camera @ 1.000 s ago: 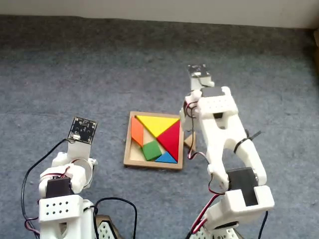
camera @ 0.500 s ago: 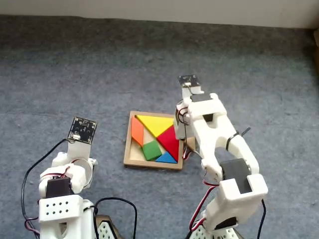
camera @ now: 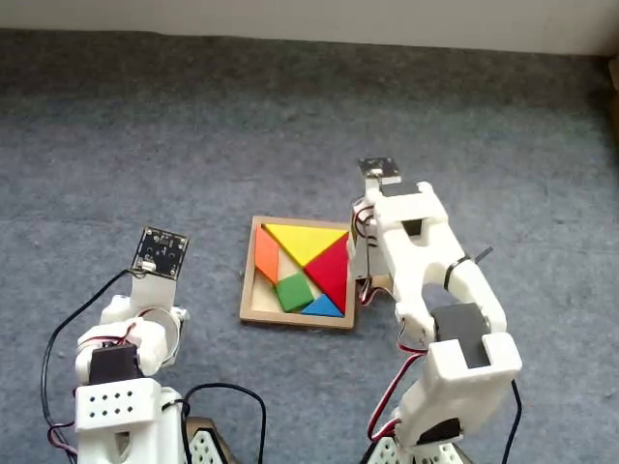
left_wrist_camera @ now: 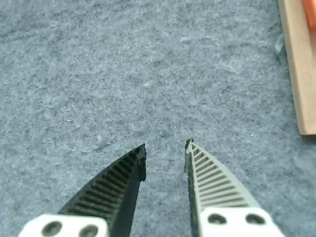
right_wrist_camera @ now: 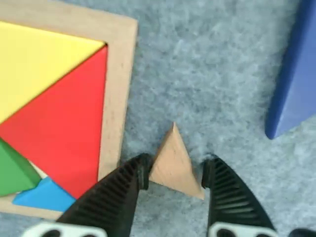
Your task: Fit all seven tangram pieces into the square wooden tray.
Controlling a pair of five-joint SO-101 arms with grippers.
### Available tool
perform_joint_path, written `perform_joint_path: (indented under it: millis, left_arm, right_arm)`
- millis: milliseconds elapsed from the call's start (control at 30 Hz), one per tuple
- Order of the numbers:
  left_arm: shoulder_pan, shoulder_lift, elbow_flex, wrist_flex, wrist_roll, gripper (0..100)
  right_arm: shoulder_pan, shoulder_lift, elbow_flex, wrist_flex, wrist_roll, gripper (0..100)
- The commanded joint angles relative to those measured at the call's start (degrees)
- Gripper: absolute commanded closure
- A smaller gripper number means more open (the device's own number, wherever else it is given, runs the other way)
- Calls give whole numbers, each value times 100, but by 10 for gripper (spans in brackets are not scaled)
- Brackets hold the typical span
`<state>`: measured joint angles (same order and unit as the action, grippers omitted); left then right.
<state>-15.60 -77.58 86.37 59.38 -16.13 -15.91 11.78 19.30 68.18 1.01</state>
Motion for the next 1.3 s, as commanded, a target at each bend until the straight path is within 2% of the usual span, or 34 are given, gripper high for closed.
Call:
perform_joint_path:
  millis: [0, 200, 533, 600, 733, 800, 1033, 1267]
  left_arm:
    - [-66, -75, -40, -88, 18, 852]
    - [-66, -75, -40, -79, 18, 852]
    - [-66, -75, -40, -88, 18, 852]
    - [-66, -75, -40, -88, 18, 852]
    - [-66, -75, -40, -88, 18, 852]
    - [-66, -75, -40, -88, 18, 852]
    - [-66, -75, -40, -88, 18, 852]
    - [-66, -75, -40, -88, 18, 852]
  right_arm:
    - [40, -66, -13, 66, 53, 827]
    - [66, -110, -31, 119, 554, 961]
    - [75, -1727, -31, 611, 976, 966]
    - [66, -2070, 242, 637, 985, 936]
    - [4, -2554, 1007, 576, 993, 785]
    - [-84, -2677, 1393, 409, 1073, 748]
    - [-189, -2712, 2413, -620, 1345, 748]
    - [-655, -2695, 2501, -760, 1319, 748]
